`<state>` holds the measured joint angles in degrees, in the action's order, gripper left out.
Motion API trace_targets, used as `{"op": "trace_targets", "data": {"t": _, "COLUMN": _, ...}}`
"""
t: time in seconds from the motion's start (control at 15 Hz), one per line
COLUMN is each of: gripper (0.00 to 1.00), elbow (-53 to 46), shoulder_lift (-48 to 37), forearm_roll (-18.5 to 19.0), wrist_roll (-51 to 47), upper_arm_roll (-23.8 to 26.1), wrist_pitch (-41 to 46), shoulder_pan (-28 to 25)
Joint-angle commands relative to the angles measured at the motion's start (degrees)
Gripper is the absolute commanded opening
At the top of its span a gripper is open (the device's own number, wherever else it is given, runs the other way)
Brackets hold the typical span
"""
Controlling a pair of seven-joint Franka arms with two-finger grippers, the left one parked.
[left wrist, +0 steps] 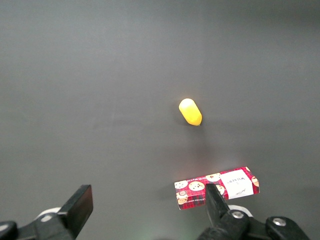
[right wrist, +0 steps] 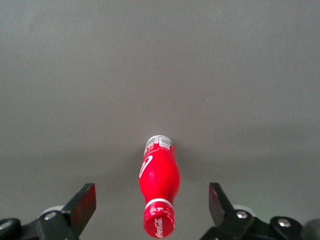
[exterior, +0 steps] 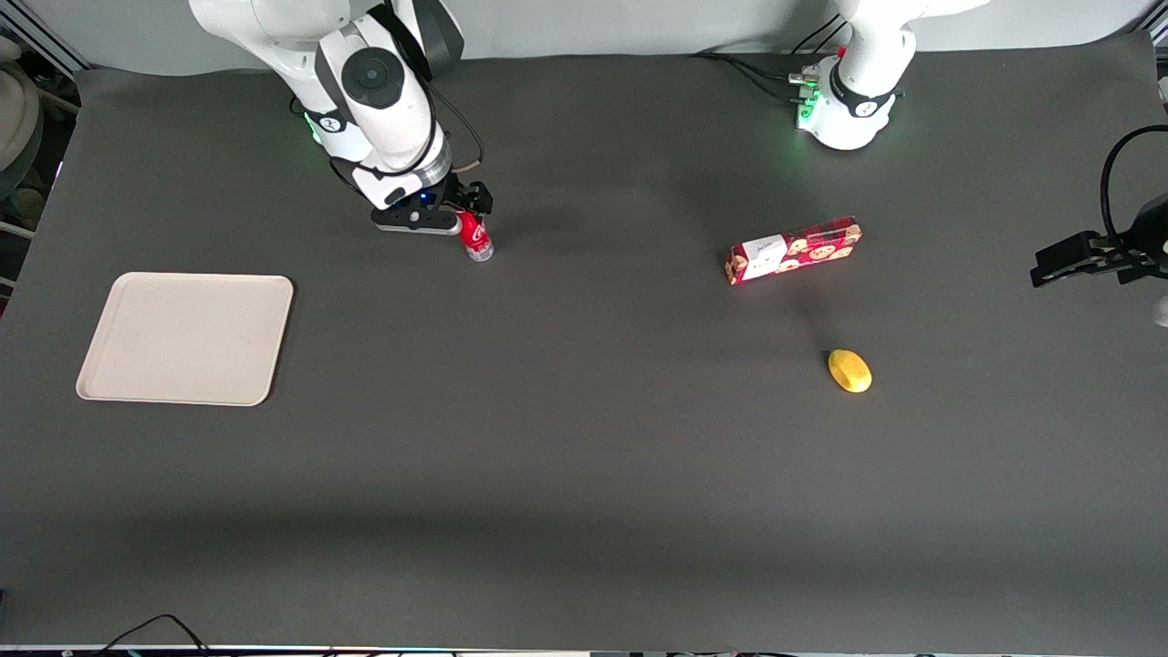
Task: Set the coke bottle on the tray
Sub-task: 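Lower the right gripper around the bottle and close on it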
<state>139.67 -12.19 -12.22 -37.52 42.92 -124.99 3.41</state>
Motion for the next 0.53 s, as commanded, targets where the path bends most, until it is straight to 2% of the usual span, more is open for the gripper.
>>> {"op": "trace_targets", "data": {"t": 0.0, "gripper": 1.00, "elbow": 2.97, "shoulder_lift": -1.25, "forearm_roll": -1.40, "wrist_roll": -1.33, "upper_arm_roll": 1.37, "wrist_pitch": -1.49, "shoulder_pan": -0.69}}
{"op": "trace_targets", "data": {"t": 0.47, "gripper": 1.00, "elbow": 5.08, "shoulder_lift": -0.64, "forearm_roll": -2.46, "wrist_roll": -3.43, "upper_arm_roll": 3.40, "wrist_pitch": -3.25, "shoulder_pan": -0.69}}
